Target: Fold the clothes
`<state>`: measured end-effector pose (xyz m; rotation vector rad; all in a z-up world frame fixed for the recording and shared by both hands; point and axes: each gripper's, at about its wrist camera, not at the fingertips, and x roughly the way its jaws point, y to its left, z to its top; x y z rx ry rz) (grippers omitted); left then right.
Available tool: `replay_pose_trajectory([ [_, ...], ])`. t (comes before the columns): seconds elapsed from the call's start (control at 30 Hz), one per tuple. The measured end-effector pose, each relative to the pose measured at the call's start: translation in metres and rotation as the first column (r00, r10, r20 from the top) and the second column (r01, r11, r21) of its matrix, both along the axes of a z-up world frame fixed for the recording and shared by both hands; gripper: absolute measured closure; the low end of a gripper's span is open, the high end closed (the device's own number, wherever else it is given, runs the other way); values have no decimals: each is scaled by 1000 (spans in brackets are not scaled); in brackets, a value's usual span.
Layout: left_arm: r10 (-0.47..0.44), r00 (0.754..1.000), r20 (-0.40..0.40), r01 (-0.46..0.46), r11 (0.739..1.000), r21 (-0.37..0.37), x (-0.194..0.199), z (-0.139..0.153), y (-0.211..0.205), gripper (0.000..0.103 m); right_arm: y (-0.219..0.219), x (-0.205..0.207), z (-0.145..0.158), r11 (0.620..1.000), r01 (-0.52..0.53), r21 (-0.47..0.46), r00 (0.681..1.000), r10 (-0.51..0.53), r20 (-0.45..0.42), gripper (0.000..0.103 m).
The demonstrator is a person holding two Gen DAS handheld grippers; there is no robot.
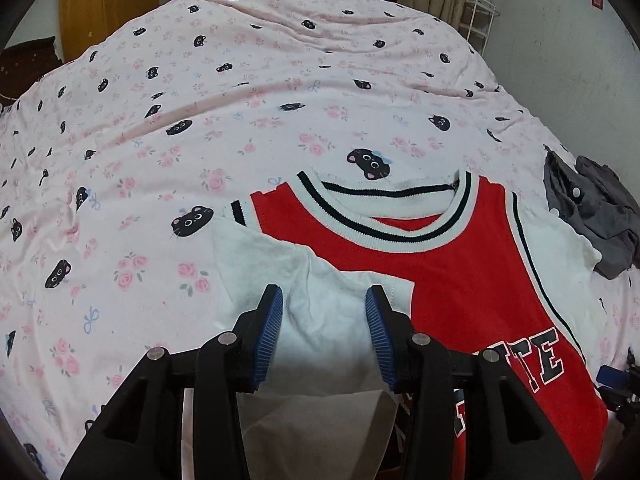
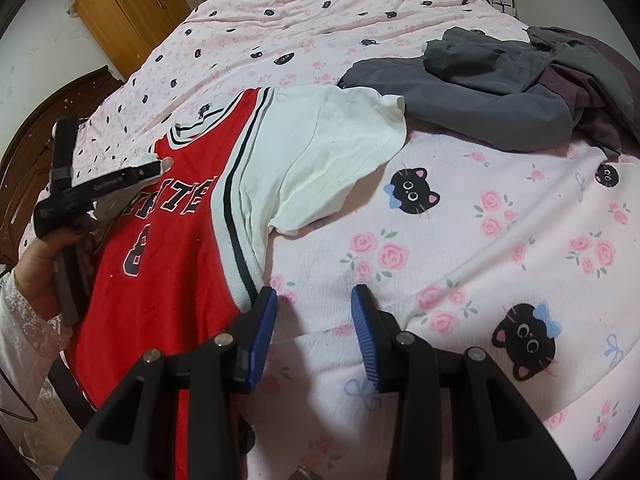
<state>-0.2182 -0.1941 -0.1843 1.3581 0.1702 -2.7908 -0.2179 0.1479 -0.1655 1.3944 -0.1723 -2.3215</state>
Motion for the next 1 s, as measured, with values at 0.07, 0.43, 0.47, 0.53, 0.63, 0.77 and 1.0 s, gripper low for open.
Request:
replay_pose_trajectory([
  [0.07, 6, 1000, -15, -5, 999, 41, 7, 7, -5, 64, -1, 0, 0, 1000, -3, 4, 1000, 3, 0, 63],
  [0.43, -48, 994, -102, 37, 993, -116, 73, 28, -16, 63, -40, -5, 42, 991, -127, 40, 986, 130, -103, 63],
  [0.47, -56, 993, -104, 44, 993, -111, 74, 27, -16, 63, -52, -9, 47, 988, -146, 50, 982, 151, -117, 63],
  [0.53, -69, 991, -111, 59, 994, -90, 77, 24, -18, 63, -75, -16, 58, 981, -183, 71, 971, 192, -145, 63],
  [0.63, -90, 986, -137, 85, 996, -38, 80, 25, -19, 63, -111, -28, 74, 966, -237, 104, 950, 253, -186, 63],
  [0.77, -124, 977, -171, 131, 991, 30, 84, 31, -19, 63, -156, -43, 87, 939, -310, 146, 920, 335, -204, 63],
  [1.0, -137, 979, -152, 151, 985, 80, 84, 26, -24, 63, -206, -67, 75, 876, -441, 195, 872, 469, -140, 63],
])
